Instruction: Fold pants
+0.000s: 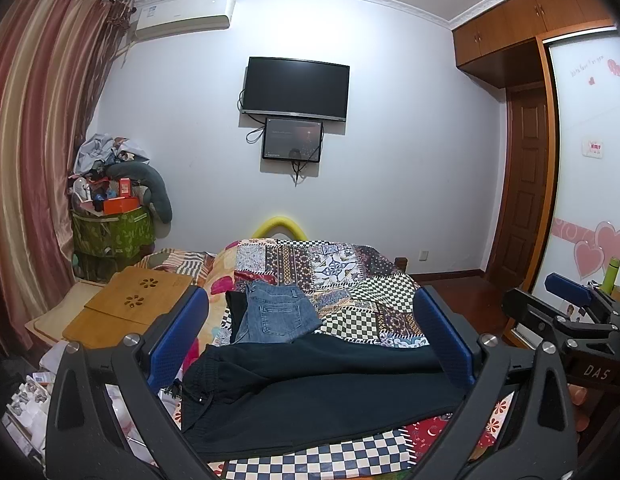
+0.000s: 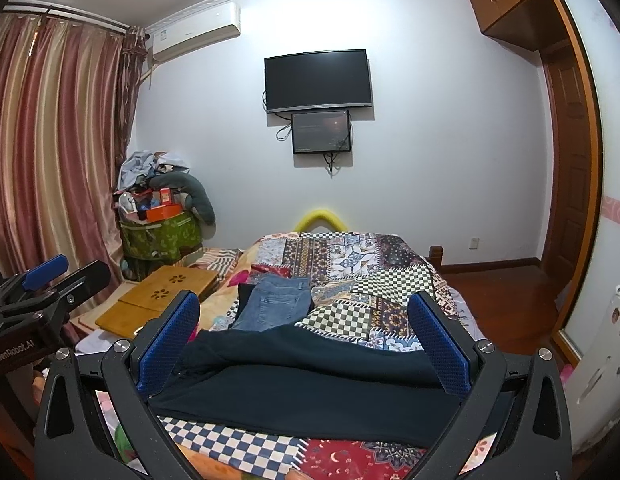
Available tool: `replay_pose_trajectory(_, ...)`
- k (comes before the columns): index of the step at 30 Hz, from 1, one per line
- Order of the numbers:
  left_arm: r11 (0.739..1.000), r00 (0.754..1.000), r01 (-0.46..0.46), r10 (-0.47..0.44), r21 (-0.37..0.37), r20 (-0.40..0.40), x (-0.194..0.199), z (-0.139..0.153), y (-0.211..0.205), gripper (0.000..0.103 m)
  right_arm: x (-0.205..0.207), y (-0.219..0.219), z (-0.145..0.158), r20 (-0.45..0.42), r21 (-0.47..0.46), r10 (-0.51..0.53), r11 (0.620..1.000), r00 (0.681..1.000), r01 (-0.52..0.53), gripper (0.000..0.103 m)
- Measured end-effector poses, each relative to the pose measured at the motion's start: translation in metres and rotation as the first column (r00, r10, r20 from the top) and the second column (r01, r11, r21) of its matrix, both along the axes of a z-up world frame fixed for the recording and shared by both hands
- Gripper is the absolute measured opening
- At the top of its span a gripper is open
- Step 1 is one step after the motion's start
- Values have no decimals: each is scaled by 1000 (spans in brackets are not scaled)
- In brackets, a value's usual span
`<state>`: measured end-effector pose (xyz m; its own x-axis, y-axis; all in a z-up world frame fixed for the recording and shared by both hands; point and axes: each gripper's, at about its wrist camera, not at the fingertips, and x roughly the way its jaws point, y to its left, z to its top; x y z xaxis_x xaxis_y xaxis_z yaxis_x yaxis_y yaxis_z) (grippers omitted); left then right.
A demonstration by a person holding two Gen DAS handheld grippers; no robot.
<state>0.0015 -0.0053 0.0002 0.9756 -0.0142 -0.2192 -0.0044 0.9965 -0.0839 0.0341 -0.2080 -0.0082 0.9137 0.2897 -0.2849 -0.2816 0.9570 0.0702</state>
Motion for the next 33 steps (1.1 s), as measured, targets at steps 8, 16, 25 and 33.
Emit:
replay_pose_trajectory(8,1000,1000,0,0,0,-1,0,0,0,103,2,0,0,-3,-1,1,1000,1000,-1,103)
replay_pose_trajectory(16,1000,1000,0,0,0,0,0,0,0,103,3,-1,-1,-1,0,7,1000,1000,-7,103)
replay_pose_trajectory(25,1000,1000,-3,3,-3,-3,0,-1,0,103,3,1,-1,-1,0,11,1000,1000,-11,103)
replay_pose_trajectory(33,1000,1000,-3,3,-11,-17,9,-5,3,103,7,3,-3,-11,-6,7,1000,1000,-7,103)
